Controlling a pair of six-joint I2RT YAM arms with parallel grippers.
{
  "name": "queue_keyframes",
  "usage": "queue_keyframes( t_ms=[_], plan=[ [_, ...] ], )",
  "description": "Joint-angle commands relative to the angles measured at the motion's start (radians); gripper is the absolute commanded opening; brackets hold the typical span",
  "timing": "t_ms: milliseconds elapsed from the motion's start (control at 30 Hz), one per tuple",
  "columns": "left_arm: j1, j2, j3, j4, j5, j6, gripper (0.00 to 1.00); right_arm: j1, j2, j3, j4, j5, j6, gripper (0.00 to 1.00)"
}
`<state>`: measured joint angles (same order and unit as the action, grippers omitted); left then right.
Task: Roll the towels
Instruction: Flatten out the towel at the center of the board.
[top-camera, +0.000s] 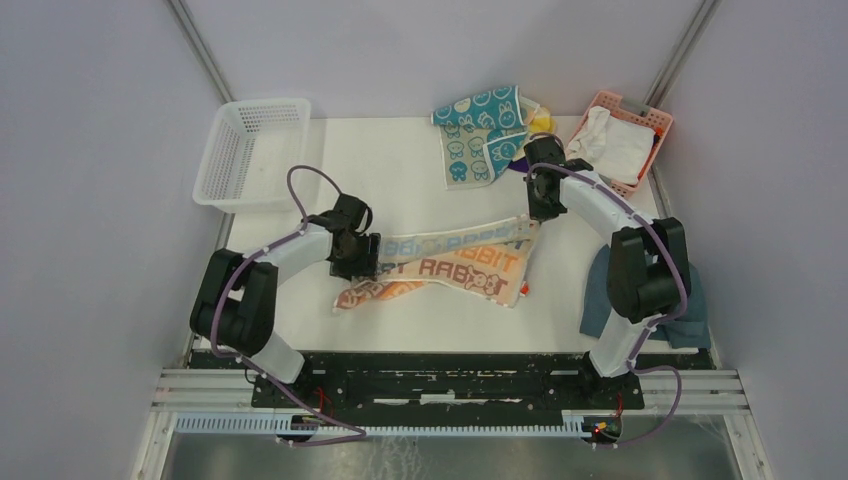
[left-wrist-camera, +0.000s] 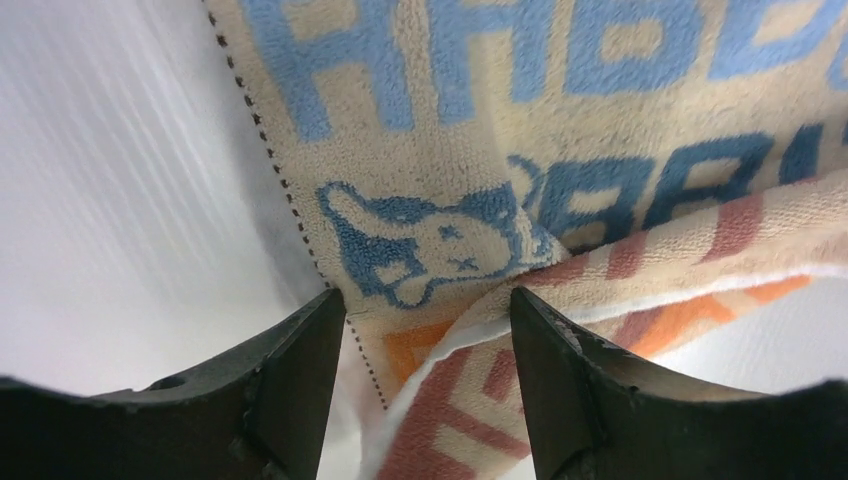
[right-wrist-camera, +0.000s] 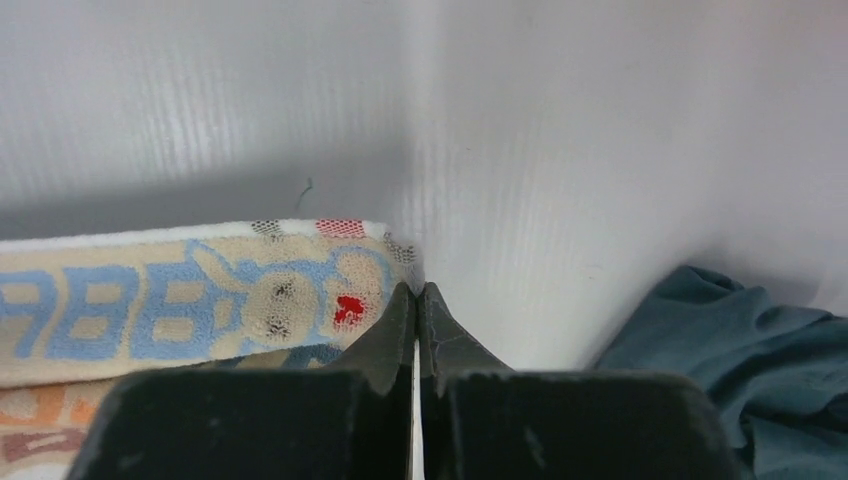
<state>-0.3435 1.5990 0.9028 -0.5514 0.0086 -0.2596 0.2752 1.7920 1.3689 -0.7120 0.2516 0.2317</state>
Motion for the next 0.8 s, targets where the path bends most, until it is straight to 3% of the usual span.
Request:
queue_keyframes(
  t_ms=[0,167,367,567,767],
  plan=[
    [-0.004,-0.087,-0.019,-0.076,0.013,-0.076,0.70,-0.039,-0.062,-0.018,0.031,0.083,0.029,0.01],
    [0.046,-0.131,0.076,-0.096,-0.026,-0.040,0.73,-0.043,-0.066,-0.025,0.059,0.033,0.020,0.00],
    [0.087,-0.001,0.219,-0.069,-0.009,0.002,0.72,-0.043,-0.068,-0.030,0.080,-0.065,0.011,0.01],
    [0.086,0.173,0.333,-0.075,-0.025,0.037,0.65,-0.042,-0.072,-0.042,0.088,-0.101,0.008,0.01],
    [0.086,0.251,0.382,-0.079,-0.055,0.051,0.56,-0.042,-0.069,-0.048,0.092,-0.108,0.007,0.01]
  ],
)
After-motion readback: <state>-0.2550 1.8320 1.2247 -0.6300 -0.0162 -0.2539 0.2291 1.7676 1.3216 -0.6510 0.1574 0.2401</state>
